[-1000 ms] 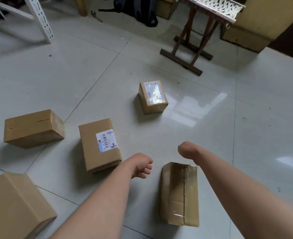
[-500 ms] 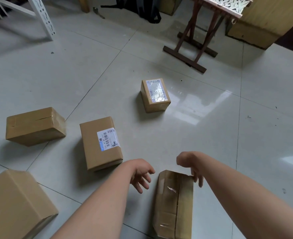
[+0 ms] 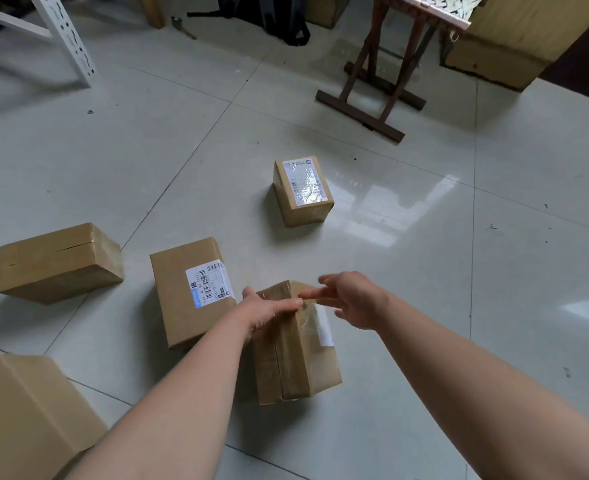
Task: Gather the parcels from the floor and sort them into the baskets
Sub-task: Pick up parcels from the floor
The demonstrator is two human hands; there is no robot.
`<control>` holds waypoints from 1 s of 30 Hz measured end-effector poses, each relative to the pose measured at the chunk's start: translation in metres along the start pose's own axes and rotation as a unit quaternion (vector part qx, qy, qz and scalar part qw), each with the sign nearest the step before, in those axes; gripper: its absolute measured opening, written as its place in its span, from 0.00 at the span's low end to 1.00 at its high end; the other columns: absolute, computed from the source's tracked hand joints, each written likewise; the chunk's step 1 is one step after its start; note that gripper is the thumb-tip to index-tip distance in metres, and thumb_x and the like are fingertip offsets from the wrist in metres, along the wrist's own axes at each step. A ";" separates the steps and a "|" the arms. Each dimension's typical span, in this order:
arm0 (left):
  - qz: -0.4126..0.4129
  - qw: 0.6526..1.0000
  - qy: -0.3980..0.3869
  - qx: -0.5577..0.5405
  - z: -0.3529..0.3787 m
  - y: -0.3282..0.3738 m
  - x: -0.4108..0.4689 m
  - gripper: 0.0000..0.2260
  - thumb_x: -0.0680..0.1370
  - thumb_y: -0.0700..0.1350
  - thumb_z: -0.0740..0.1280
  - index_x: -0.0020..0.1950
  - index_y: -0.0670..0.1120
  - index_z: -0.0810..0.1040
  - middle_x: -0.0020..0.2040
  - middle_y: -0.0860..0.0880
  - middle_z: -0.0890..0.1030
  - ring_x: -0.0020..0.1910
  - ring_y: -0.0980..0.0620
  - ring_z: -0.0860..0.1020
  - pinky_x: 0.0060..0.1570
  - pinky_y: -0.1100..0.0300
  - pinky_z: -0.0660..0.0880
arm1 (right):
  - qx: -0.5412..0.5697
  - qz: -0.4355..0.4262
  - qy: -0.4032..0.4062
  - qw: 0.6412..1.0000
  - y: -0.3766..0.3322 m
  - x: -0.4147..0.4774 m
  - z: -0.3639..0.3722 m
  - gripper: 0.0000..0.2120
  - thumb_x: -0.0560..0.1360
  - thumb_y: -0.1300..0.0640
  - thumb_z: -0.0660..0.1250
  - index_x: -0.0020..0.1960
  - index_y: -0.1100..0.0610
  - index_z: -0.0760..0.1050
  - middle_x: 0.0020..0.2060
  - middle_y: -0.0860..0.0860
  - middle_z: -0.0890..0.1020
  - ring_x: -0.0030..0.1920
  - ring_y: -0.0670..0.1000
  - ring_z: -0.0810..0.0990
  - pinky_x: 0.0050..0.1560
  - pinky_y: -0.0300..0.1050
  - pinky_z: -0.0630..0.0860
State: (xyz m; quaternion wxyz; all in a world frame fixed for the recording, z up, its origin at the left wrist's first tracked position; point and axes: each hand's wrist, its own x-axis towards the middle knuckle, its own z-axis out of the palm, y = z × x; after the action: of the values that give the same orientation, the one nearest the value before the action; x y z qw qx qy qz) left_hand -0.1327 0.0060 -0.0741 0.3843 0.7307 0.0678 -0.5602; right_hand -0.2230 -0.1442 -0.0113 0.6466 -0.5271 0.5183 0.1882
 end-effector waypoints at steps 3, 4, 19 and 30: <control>0.005 0.999 0.022 0.031 -0.001 0.000 -0.004 0.52 0.59 0.60 0.79 0.74 0.50 0.53 0.63 0.43 0.70 0.60 0.43 0.72 0.57 0.49 0.74 | 0.027 0.004 -0.024 0.999 -0.002 0.001 0.006 0.10 0.83 0.59 0.49 0.59 0.58 0.67 0.56 0.59 0.83 0.60 0.55 0.80 0.66 0.52 0.60; 0.011 0.999 0.029 0.036 -0.001 0.002 -0.004 0.50 0.61 0.60 0.78 0.73 0.49 0.54 0.61 0.44 0.70 0.58 0.44 0.72 0.53 0.51 0.74 | 0.028 0.004 -0.019 0.999 -0.002 0.002 0.006 0.09 0.83 0.59 0.50 0.59 0.58 0.67 0.55 0.59 0.83 0.59 0.55 0.80 0.67 0.53 0.61; 0.036 0.994 -0.039 -0.092 0.008 0.018 -0.007 0.19 0.80 0.35 0.54 0.65 0.47 0.76 0.61 0.48 0.78 0.56 0.49 0.79 0.52 0.54 0.72 | -0.146 0.014 0.040 0.988 0.013 0.026 -0.002 0.43 0.62 0.37 0.76 0.69 0.58 0.68 0.49 0.54 0.76 0.45 0.54 0.77 0.46 0.46 0.74; 0.048 0.995 -0.051 -0.066 0.011 0.020 0.007 0.18 0.80 0.36 0.56 0.64 0.52 0.75 0.58 0.52 0.79 0.59 0.54 0.74 0.56 0.55 0.68 | -0.224 0.002 0.202 0.954 0.012 0.054 -0.001 0.55 0.60 0.40 0.76 0.73 0.64 0.51 0.67 0.59 0.64 0.64 0.60 0.71 0.60 0.52 0.74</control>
State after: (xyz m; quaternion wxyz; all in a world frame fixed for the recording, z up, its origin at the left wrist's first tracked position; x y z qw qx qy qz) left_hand -0.1276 -0.0171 -0.0708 0.4610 0.6768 0.0497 -0.5718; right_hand -0.2122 -0.1570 -0.0642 0.3939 -0.6844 0.5834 0.1902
